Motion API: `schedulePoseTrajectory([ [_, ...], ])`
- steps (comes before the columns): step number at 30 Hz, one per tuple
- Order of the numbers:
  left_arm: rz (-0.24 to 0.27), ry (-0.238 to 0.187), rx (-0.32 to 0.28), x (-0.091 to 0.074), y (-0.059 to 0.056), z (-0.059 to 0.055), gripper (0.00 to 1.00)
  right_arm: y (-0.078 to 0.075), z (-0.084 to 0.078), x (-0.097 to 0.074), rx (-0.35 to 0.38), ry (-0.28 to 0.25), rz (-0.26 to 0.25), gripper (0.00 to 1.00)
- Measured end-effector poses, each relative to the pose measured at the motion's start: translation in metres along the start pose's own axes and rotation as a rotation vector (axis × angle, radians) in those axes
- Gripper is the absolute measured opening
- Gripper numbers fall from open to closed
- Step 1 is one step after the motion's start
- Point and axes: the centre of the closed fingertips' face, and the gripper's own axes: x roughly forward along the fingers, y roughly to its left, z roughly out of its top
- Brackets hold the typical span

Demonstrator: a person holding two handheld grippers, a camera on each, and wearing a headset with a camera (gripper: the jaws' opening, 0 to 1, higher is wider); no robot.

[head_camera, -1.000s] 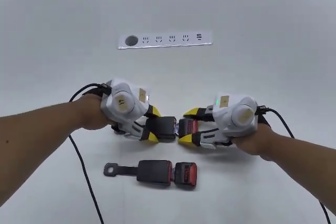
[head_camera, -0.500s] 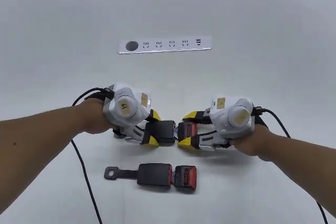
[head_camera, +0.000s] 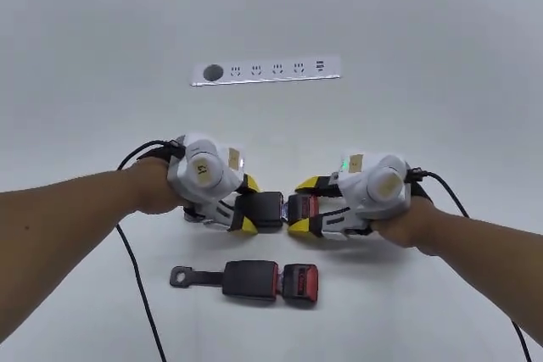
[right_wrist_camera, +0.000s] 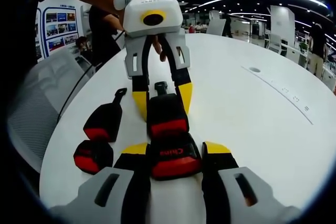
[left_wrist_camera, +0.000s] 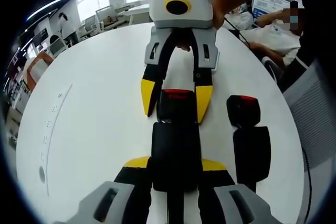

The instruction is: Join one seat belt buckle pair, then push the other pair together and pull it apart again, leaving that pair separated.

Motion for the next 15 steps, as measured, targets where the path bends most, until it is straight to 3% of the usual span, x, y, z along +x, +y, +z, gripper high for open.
schedulePoseTrajectory([
  [15, 0.001, 0.006, 0.005, -0.001, 0.0, 0.0, 0.34, -0.001, -0.008, -0.011, -0.019, 0.029, 0.0, 0.36],
])
